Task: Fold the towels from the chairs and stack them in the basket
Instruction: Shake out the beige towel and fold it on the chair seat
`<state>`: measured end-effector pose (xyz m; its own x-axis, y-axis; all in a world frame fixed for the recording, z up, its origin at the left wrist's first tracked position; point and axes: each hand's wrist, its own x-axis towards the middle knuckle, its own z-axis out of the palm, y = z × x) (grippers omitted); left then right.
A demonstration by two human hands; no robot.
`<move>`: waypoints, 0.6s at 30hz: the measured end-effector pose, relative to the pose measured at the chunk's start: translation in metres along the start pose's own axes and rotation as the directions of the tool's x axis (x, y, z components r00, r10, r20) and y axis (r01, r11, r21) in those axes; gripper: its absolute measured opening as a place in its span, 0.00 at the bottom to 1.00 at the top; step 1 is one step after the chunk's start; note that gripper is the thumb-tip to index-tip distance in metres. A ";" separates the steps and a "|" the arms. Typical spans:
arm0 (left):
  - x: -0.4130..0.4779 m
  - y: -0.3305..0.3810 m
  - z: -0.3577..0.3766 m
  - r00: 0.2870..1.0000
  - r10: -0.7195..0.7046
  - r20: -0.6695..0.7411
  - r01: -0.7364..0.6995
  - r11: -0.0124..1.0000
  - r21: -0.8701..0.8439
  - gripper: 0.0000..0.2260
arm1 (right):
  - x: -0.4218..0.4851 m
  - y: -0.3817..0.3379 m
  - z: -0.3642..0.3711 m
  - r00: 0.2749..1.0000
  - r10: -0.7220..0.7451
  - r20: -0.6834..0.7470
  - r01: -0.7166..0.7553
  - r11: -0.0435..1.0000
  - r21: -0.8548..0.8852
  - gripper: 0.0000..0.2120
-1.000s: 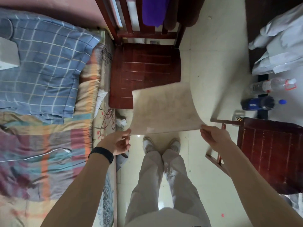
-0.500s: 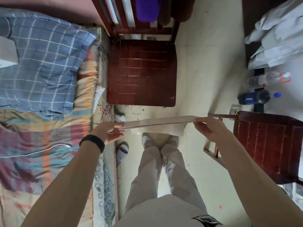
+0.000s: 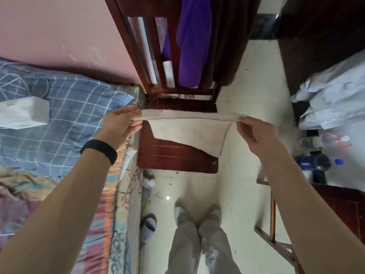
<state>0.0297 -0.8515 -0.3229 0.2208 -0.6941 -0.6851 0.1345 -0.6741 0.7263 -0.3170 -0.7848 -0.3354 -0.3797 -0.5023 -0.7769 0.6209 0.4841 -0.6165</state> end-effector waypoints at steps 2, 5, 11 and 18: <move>0.002 0.004 0.001 0.999 0.054 -0.002 -0.054 0.997 -0.055 0.05 | -0.003 -0.002 0.010 0.999 -0.039 0.003 0.039 0.999 0.035 0.09; 0.002 -0.013 -0.002 0.992 0.125 -0.030 -0.127 0.986 -0.105 0.05 | -0.003 0.012 0.011 0.994 -0.105 -0.006 0.105 0.991 0.084 0.11; 0.018 -0.120 -0.018 0.997 -0.020 -0.079 0.019 1.000 -0.008 0.06 | 0.026 0.100 -0.030 0.988 0.019 -0.156 -0.020 1.000 -0.003 0.11; 0.066 -0.252 -0.032 0.979 -0.204 -0.015 0.204 0.966 0.159 0.07 | 0.097 0.203 -0.086 0.936 0.234 -0.263 -0.283 0.945 -0.167 0.14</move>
<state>0.0410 -0.7198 -0.5491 0.2036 -0.5380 -0.8180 0.0209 -0.8329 0.5530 -0.2866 -0.6736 -0.5465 -0.3908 -0.1683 -0.9050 0.5796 0.7188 -0.3839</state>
